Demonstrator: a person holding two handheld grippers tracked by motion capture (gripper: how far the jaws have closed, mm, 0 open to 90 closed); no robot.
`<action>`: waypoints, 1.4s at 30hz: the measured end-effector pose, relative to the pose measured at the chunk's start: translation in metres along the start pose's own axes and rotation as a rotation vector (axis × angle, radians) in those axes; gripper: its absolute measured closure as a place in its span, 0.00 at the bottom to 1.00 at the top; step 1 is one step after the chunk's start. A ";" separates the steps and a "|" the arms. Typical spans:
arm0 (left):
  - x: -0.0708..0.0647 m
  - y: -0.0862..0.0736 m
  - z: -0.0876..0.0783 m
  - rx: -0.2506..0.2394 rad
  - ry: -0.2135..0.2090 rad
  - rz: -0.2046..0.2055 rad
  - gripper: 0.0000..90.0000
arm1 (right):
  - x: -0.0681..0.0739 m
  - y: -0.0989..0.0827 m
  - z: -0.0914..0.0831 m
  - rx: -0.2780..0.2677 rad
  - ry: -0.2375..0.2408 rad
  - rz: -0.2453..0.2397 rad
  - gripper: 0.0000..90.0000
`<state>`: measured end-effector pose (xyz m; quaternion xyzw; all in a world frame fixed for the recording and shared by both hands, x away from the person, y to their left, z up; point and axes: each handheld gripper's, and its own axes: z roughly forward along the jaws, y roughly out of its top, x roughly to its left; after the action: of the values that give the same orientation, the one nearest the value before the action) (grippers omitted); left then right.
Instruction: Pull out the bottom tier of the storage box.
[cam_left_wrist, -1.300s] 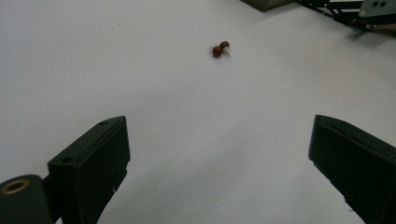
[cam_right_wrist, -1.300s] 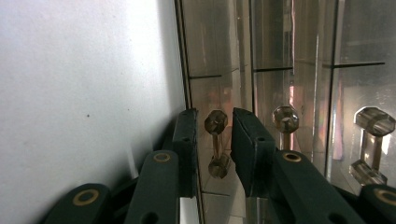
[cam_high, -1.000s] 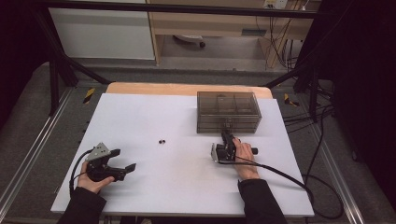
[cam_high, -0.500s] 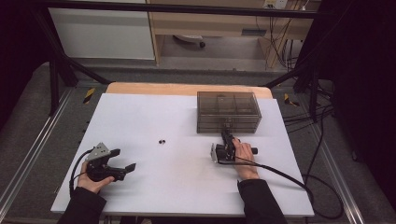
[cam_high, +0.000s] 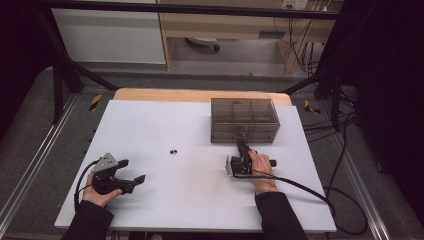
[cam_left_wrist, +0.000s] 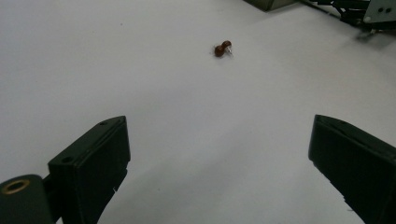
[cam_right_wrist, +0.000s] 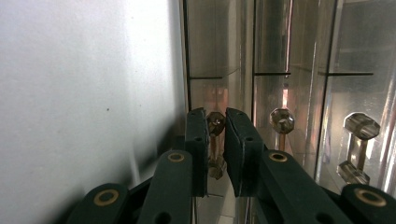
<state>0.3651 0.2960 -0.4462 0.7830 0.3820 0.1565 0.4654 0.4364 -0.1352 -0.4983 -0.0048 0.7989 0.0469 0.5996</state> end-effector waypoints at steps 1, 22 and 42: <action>0.000 0.000 0.000 0.000 0.000 0.000 0.06 | 0.000 0.000 0.000 0.000 0.000 0.000 0.89; 0.000 0.000 0.000 0.000 0.001 0.003 0.06 | -0.005 -0.002 0.002 -0.018 -0.005 0.017 0.69; 0.000 0.000 0.000 -0.001 0.001 0.002 0.06 | -0.005 -0.003 0.004 -0.013 -0.001 -0.019 0.76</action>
<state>0.3651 0.2961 -0.4461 0.7830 0.3812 0.1579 0.4654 0.4420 -0.1385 -0.4945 -0.0162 0.7981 0.0467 0.6005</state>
